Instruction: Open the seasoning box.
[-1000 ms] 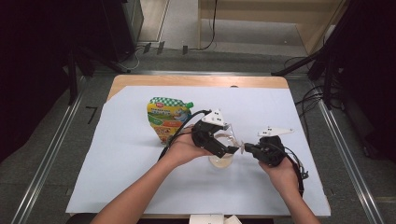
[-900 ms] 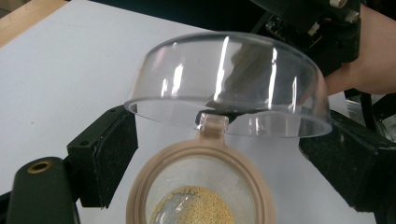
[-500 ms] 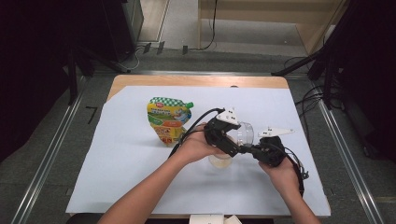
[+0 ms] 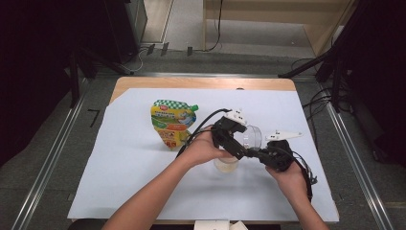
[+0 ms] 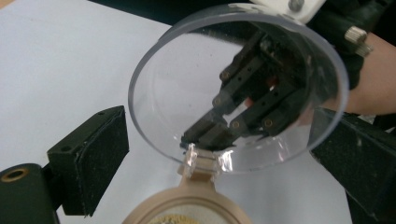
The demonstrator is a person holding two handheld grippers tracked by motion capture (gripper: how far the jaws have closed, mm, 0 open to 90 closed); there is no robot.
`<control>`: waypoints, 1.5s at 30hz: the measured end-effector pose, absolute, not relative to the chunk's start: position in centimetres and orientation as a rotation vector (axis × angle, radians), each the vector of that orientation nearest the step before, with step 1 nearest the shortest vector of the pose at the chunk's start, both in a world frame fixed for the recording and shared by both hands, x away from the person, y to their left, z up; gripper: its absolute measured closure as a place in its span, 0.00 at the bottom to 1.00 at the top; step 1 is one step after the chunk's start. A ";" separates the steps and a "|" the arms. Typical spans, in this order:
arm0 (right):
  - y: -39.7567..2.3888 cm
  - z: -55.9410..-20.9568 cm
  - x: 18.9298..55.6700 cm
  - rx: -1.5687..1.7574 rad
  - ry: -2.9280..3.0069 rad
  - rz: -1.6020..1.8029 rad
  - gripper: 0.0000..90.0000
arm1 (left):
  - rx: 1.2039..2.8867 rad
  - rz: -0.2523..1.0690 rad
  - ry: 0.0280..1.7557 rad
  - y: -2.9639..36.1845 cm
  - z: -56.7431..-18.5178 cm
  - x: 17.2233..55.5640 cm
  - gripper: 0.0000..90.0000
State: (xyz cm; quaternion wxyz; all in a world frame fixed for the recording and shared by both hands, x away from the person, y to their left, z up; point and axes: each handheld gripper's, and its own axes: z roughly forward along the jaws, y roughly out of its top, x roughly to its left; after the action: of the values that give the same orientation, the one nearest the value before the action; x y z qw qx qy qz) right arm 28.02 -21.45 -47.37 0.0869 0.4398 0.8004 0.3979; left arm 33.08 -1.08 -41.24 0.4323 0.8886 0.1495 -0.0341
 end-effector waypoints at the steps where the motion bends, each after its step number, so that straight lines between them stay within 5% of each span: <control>1: -21.6 -47.3 28.0 1.310 2.383 1.191 0.91 | 2.217 -0.088 0.370 -0.9 -41.1 33.0 0.07; 12: -22.7 -45.7 25.5 1.307 2.355 1.219 0.78 | 2.216 -0.081 0.384 2.5 -39.1 31.8 0.08; 19: -20.7 -45.2 23.5 1.224 2.429 1.263 0.70 | 2.208 -0.106 0.410 5.0 -38.5 31.1 0.31; 29: -18.5 -45.0 21.7 1.151 2.491 1.362 0.66 | 2.167 -0.074 0.411 7.9 -37.8 30.2 0.50; 34: -17.5 -45.1 21.3 1.101 2.528 1.364 0.64 | 2.184 -0.044 0.504 9.3 -37.6 30.5 0.38; 45: -16.3 -45.5 21.3 1.014 2.566 1.382 0.57 | 2.141 -0.071 0.613 13.5 -36.9 31.5 0.41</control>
State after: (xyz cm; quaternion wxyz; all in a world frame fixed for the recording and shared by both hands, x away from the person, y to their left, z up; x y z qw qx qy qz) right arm 21.29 -16.29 -45.55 0.0280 0.3285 0.8312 0.4477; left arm 31.48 13.46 -36.91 0.4411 0.8624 0.2469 -0.0287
